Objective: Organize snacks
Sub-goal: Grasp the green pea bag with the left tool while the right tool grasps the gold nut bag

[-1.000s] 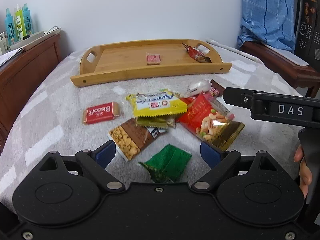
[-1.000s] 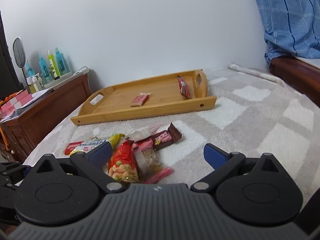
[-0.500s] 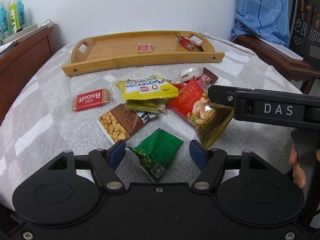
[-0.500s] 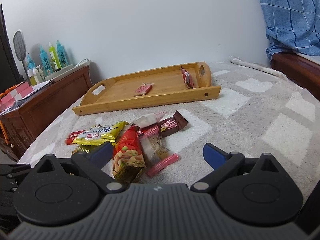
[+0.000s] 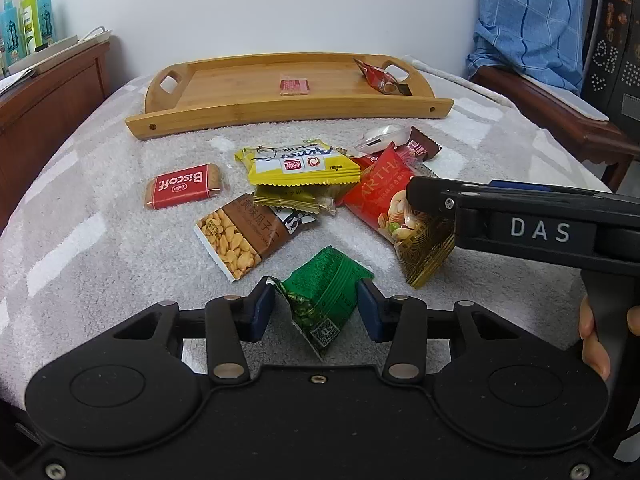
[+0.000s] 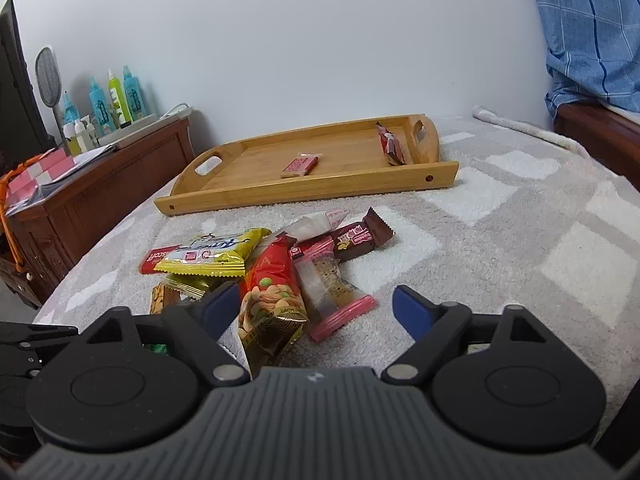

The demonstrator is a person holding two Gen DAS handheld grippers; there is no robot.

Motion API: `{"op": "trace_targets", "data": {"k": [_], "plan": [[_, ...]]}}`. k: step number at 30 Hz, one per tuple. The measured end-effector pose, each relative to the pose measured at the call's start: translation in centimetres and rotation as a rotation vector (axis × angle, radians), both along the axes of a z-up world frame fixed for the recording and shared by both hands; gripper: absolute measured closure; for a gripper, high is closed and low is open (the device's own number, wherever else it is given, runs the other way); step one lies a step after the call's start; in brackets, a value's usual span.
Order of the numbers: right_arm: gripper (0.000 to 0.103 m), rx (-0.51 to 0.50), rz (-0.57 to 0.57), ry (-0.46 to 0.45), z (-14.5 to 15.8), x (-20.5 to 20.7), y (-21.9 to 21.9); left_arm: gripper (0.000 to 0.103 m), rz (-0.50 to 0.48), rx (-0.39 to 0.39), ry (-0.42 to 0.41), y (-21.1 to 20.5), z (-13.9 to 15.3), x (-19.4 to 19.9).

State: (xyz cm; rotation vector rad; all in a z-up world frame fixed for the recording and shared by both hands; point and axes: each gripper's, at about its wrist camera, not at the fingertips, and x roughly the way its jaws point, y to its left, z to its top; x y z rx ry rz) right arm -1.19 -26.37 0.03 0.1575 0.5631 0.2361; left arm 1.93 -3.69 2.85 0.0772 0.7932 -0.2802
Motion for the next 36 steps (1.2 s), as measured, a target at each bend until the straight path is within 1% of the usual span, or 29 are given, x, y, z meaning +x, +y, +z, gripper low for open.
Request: {"op": "trace_targets", "data": {"k": [1, 2, 3, 4, 5, 8, 11, 17, 23, 24, 25, 26, 30, 33, 36], "plan": [[0.018, 0.005, -0.001, 0.0, 0.0, 0.0, -0.1, 0.06, 0.001, 0.001, 0.0, 0.0, 0.0, 0.0], [0.024, 0.01, 0.0, -0.003, 0.0, 0.0, -0.1, 0.061, 0.004, 0.0, -0.001, 0.0, 0.0, -0.1], [0.027, 0.013, 0.0, -0.007, 0.0, -0.1, -0.1, 0.061, 0.007, -0.001, 0.0, 0.0, 0.1, -0.1], [0.034, 0.013, 0.0, -0.012, 0.1, -0.2, -0.1, 0.061, 0.012, -0.003, -0.001, 0.1, 0.2, -0.2], [0.038, 0.014, 0.003, -0.018, 0.1, -0.2, 0.0, 0.061, 0.017, -0.006, -0.004, 0.2, 0.3, -0.2], [0.045, 0.007, 0.02, -0.038, 0.3, -0.5, 0.3, 0.061, 0.031, -0.011, -0.016, 0.7, 0.7, -0.3], [0.049, -0.018, 0.042, -0.04, 0.2, -0.5, 0.8, 0.061, 0.053, -0.012, -0.029, 1.2, 1.3, -0.1], [0.049, -0.069, 0.08, -0.038, -0.2, -0.6, 2.1, 0.061, 0.104, -0.014, -0.044, 2.3, 1.9, 0.5], [0.049, -0.134, 0.102, -0.055, -0.7, -0.7, 3.4, 0.061, 0.114, -0.019, -0.057, 2.6, 2.2, 0.7], [0.047, -0.144, 0.1, -0.061, -0.7, -0.8, 3.6, 0.061, 0.114, -0.019, -0.058, 2.6, 2.2, 0.8], [0.039, -0.157, 0.093, -0.069, -0.8, -0.8, 3.8, 0.061, 0.115, -0.019, -0.058, 2.6, 2.3, 0.8], [0.036, -0.173, 0.083, -0.08, -0.9, -0.9, 3.9, 0.061, 0.116, -0.02, -0.059, 2.6, 2.3, 0.8], [0.036, -0.252, 0.086, -0.126, -1.2, -1.1, 5.1, 0.061, 0.125, -0.023, -0.062, 2.7, 2.4, 1.0], [0.031, -0.318, 0.102, -0.156, -1.6, -1.3, 6.2, 0.061, 0.124, -0.026, -0.067, 2.8, 2.6, 1.2], [0.031, -0.396, 0.106, -0.182, -2.0, -1.6, 7.2, 0.061, 0.129, -0.023, -0.083, 3.0, 3.0, 1.5]]}}
